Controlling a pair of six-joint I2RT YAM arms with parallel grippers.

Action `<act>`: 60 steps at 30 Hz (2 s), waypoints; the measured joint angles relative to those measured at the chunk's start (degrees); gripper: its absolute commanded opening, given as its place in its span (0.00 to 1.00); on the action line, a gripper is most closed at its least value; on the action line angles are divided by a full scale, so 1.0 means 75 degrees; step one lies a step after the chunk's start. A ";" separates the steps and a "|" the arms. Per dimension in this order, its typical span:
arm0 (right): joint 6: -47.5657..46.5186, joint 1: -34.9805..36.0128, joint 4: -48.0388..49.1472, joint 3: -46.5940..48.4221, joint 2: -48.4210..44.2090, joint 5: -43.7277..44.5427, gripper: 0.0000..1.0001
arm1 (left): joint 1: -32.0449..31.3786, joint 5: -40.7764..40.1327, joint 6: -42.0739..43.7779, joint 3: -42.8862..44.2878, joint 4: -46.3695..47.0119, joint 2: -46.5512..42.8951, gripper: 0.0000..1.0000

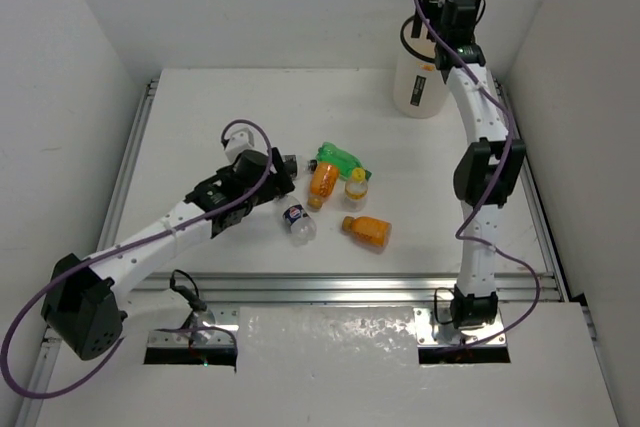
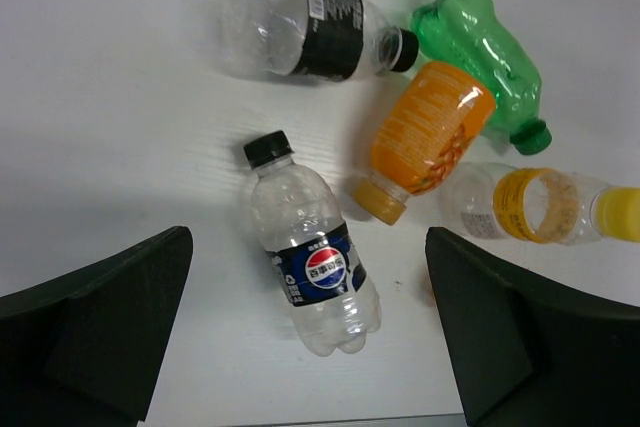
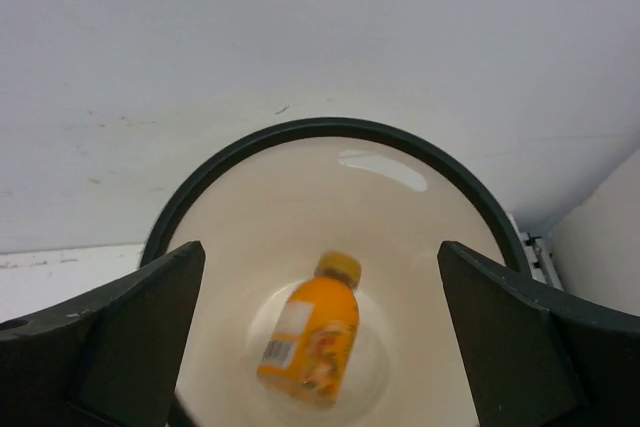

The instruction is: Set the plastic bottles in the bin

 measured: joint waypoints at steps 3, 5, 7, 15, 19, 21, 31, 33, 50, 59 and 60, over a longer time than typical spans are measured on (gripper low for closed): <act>-0.0096 0.0152 -0.0201 -0.0367 -0.0653 0.0137 0.99 | -0.0283 0.0052 -0.0163 0.0166 -0.0009 0.0562 1.00; -0.0117 0.0452 -0.0609 -0.1131 -0.1635 0.0309 0.99 | -0.0493 0.0058 -0.0364 0.0458 -0.0009 0.1268 1.00; -0.0052 0.0947 -0.0825 -0.2343 -0.2917 0.0428 0.99 | -0.0662 0.0079 -0.0542 0.0764 -0.0017 0.1996 1.00; 0.0962 0.2355 -0.1661 -0.6108 -0.6834 -0.0396 0.99 | -0.1049 0.0108 -0.1309 0.0953 -0.0207 0.3649 0.89; 0.1288 0.2127 -0.2008 -0.7108 -0.7233 -0.0597 0.99 | -0.1370 0.0044 -0.1769 0.0615 -0.0187 0.3663 0.63; 0.1405 0.2157 -0.2192 -0.7350 -0.7245 -0.0758 0.99 | -0.1559 -0.0082 -0.1973 0.0382 -0.0175 0.3587 0.28; 0.2725 0.2363 -0.0787 -0.9620 -0.8696 -0.4272 0.99 | -0.2075 -0.0618 -0.1527 -0.1174 -0.0323 -0.0323 0.00; 0.3235 0.2620 0.0079 -1.0241 -0.8772 -0.5260 0.99 | -0.2116 -0.0370 -0.0816 -0.1521 0.0484 -0.1478 0.00; 0.4637 0.4721 0.3022 -1.1045 -0.8140 -0.7528 0.37 | -0.2040 0.2538 0.1609 -0.2769 0.5461 -0.3258 0.22; 0.4549 0.4794 0.3678 -1.1045 -0.8399 -0.7446 0.99 | -0.2113 0.3054 0.1906 -0.2486 0.5794 -0.3019 0.01; 0.4543 0.4817 0.3684 -1.1045 -0.8399 -0.7414 0.99 | -0.2122 0.3115 0.1909 -0.2486 0.5791 -0.2987 0.00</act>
